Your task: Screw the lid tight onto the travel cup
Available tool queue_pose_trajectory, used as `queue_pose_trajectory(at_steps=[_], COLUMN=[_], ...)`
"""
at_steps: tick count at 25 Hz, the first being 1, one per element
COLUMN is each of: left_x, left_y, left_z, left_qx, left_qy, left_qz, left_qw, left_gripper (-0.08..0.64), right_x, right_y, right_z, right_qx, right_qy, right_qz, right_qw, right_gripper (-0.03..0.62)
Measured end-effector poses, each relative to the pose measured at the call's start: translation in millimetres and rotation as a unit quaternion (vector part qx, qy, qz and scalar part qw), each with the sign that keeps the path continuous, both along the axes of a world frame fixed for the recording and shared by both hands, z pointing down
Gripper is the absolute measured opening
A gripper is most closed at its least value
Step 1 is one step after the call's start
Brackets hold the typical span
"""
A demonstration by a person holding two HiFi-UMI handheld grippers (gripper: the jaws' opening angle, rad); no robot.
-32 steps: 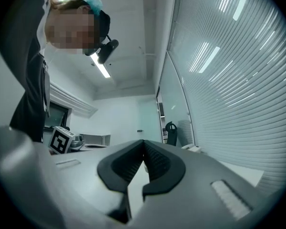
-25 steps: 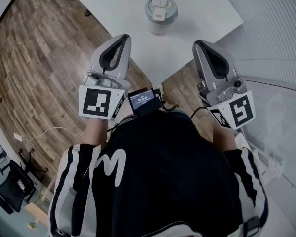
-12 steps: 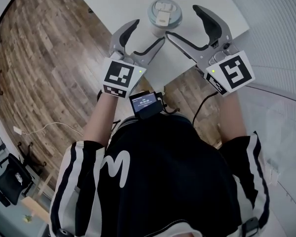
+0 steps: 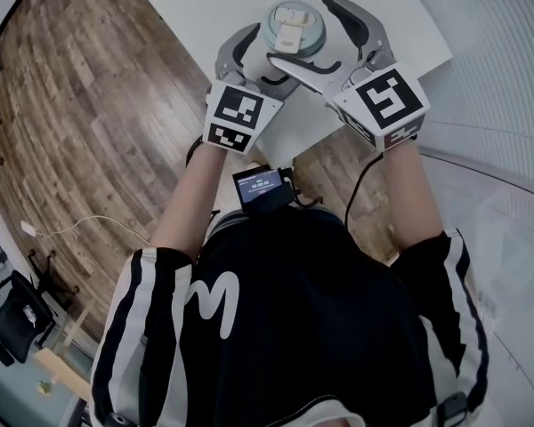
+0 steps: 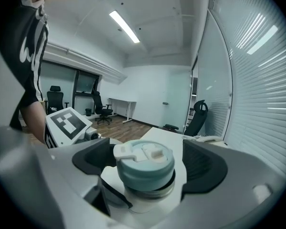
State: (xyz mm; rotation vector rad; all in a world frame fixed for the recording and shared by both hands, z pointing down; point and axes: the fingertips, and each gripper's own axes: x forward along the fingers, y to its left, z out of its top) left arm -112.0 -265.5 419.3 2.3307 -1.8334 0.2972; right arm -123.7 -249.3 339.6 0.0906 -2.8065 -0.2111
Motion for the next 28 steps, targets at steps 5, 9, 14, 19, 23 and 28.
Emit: queue_pose_trajectory(at_steps=[5, 9, 14, 19, 23, 28], left_x=[5, 5, 7, 8, 8, 4], left_y=[-12, -15, -16, -14, -12, -11], left_z=[3, 6, 9, 10, 9, 6], left_qx=[-0.003, 0.001, 0.01, 0.012, 0.013, 0.015], left_qy=[-0.001, -0.012, -0.01, -0.011, -0.013, -0.01], left_qz=[0.007, 0.003, -0.005, -0.005, -0.008, -0.016], left_qw=[1.0, 0.9999, 0.9999, 0.9998, 0.9998, 0.9997], left_gripper=[0.429, 0.387, 0.383, 0.382, 0.38, 0.379], right_x=[-11, -13, -12, -11, -8, -1], right_y=[-2, -2, -5, -2, -3, -8], right_z=[7, 15, 18, 15, 4, -3], right_qx=[0.003, -0.004, 0.005, 0.023, 0.011, 0.011], right_qy=[0.022, 0.026, 0.017, 0.002, -0.036, -0.08], right_qz=[-0.003, -0.003, -0.004, -0.018, -0.025, -0.031], right_qw=[1.0, 1.0, 1.0, 1.0, 0.999, 0.996], right_gripper=[0.454, 0.454, 0.436, 0.433, 0.431, 0.431])
